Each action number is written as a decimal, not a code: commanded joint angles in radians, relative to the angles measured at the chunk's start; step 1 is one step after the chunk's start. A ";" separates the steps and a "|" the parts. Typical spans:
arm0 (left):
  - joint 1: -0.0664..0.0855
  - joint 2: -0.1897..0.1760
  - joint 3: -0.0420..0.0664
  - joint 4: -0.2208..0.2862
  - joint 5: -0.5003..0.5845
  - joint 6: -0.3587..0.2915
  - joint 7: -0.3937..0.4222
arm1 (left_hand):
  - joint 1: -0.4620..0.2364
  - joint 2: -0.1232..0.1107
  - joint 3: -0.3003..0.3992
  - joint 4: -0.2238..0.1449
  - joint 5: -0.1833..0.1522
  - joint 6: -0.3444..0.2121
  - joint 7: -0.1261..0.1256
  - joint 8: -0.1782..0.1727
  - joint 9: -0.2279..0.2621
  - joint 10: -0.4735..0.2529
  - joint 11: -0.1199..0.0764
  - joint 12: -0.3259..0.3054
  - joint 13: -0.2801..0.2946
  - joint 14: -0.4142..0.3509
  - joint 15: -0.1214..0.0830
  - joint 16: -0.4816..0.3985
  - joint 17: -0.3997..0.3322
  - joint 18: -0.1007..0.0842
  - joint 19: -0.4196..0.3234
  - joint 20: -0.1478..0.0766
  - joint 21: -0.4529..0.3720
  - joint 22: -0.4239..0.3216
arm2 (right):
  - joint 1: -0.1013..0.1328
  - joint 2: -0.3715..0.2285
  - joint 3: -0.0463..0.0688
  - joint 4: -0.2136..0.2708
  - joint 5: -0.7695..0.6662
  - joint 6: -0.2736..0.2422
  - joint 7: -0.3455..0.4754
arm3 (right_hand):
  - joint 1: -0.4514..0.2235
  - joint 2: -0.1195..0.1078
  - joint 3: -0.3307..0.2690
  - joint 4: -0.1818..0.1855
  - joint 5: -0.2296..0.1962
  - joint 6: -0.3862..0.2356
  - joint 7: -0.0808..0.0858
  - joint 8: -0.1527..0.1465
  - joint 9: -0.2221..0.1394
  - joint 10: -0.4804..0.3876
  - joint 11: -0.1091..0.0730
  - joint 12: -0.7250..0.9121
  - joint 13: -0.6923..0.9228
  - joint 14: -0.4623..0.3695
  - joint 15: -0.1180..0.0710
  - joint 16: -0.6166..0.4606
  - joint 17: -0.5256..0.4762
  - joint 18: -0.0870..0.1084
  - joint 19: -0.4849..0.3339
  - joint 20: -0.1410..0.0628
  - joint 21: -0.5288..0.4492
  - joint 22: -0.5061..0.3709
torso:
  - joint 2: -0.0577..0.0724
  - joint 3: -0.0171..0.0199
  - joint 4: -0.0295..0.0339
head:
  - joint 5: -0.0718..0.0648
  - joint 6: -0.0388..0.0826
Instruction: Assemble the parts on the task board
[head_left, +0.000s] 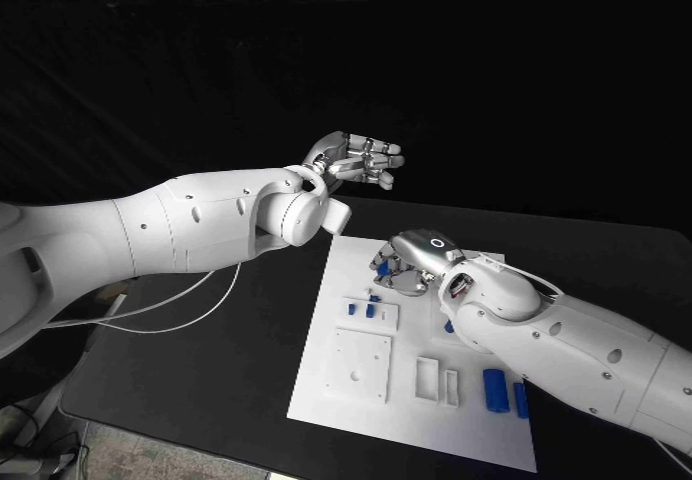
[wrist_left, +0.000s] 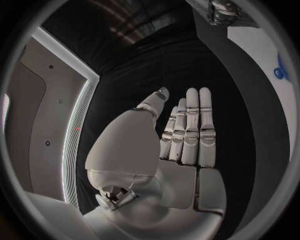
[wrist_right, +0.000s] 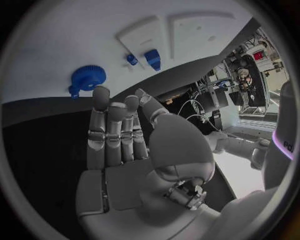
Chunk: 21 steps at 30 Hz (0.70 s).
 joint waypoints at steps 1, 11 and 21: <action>0.001 -0.001 0.000 0.001 -0.014 0.019 0.009 | 0.004 0.002 -0.003 0.001 0.001 -0.004 -0.003 0.006 0.001 -0.003 -0.002 -0.004 0.000 0.001 0.004 -0.001 0.000 0.012 0.001 0.002 -0.004 0.001 | 0.004 -0.018 0.006 0.013 0.044 0.014 0.048 | 0.019 0.009 0.015 -0.013 -0.007 0.010 -0.001 -0.003 0.001 -0.006 0.003 0.008 0.000 -0.004 0.003 0.002 0.003 -0.005 0.004 0.001 -0.003 0.003 | 0.000 0.0016 -0.0021 | 0.002 0.003; 0.001 -0.003 0.000 0.000 -0.017 0.025 0.008 | 0.006 0.004 -0.002 -0.001 0.002 -0.002 -0.003 0.006 0.001 -0.002 -0.002 -0.004 0.000 0.002 0.003 0.000 0.001 0.012 0.000 0.001 -0.003 0.004 | 0.011 -0.024 0.010 -0.016 -0.022 0.143 0.080 | 0.048 -0.002 0.065 -0.019 -0.014 0.057 -0.006 -0.004 0.000 -0.016 0.007 0.033 0.013 -0.018 0.003 0.046 0.027 -0.007 -0.015 0.000 0.017 0.053 | 0.002 0.0018 0.0020 | -0.007 0.005; 0.001 0.002 0.000 -0.002 -0.021 0.034 0.007 | 0.006 0.007 0.000 -0.001 0.002 0.009 -0.004 0.006 0.001 0.002 -0.003 -0.004 0.000 0.002 0.003 0.002 0.002 0.011 -0.001 0.000 -0.003 0.011 | 0.012 0.012 -0.014 -0.067 -0.073 0.191 0.086 | 0.044 0.000 0.044 -0.020 -0.008 0.060 -0.007 -0.003 0.000 -0.033 0.008 0.094 0.042 -0.019 0.004 0.111 0.056 -0.005 -0.017 0.002 0.023 0.089 | 0.002 -0.0019 0.0045 | -0.011 0.006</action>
